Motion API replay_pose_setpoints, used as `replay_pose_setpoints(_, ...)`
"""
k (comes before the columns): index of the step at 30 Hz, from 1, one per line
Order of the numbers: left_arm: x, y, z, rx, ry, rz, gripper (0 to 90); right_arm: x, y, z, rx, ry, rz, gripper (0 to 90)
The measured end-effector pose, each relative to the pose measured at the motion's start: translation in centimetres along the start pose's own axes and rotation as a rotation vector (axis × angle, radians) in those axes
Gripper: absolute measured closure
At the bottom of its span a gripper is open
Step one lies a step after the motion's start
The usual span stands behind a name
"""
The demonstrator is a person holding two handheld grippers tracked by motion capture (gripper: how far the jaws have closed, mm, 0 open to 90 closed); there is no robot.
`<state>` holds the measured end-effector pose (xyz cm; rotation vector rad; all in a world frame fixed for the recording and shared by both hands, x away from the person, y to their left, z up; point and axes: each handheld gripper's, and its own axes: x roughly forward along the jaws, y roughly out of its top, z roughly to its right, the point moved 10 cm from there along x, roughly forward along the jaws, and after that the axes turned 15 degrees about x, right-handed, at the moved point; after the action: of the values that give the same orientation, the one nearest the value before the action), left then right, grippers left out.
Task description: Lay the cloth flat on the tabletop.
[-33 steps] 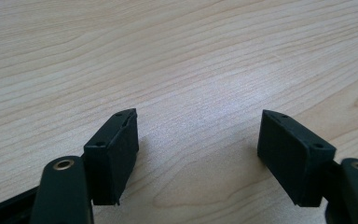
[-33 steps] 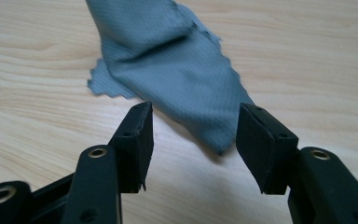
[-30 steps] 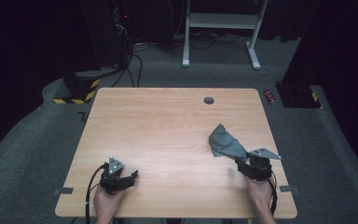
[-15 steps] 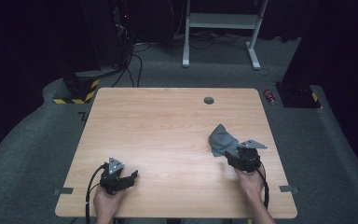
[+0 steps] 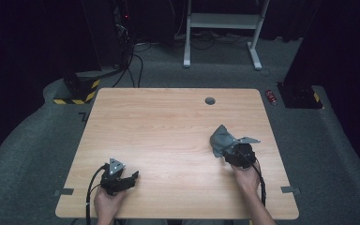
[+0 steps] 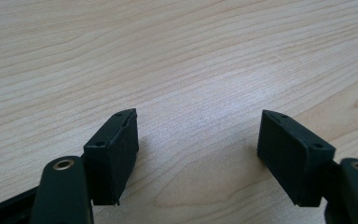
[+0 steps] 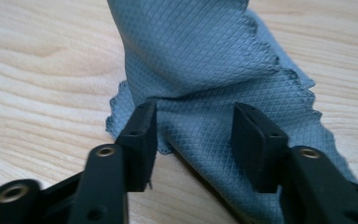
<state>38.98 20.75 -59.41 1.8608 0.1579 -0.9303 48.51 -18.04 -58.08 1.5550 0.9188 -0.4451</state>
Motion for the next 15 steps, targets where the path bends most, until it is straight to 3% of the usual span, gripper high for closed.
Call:
replay_pose_setpoints(1, 0.0, 0.0, 0.0, 0.000, 0.000, 0.000, 29.4, 0.0, 0.0, 0.0, 0.000, 0.000, 0.000, 52.6)
replay_pose_setpoints(5, 0.0, 0.0, 0.0, 0.000, 0.000, 0.000, 29.3, 0.2, -0.2, 0.1, -0.003, 0.009, -0.018, 71.0)
replay_pose_setpoints(7, 0.0, 0.0, 0.0, 0.000, 0.000, 0.000, 29.3, 0.2, -0.2, 0.1, -0.003, 0.017, -0.020, 74.6)
replay_pose_setpoints(8, 0.0, 0.0, 0.0, 0.000, 0.000, 0.000, 29.3, 0.2, -0.2, -0.1, -0.015, 0.028, -0.025, 81.9)
replay_pose_setpoints(15, 0.0, 0.0, 0.0, 0.000, 0.000, 0.000, 29.3, -0.2, -0.2, -1.0, -0.039, 0.056, -0.017, 88.3)
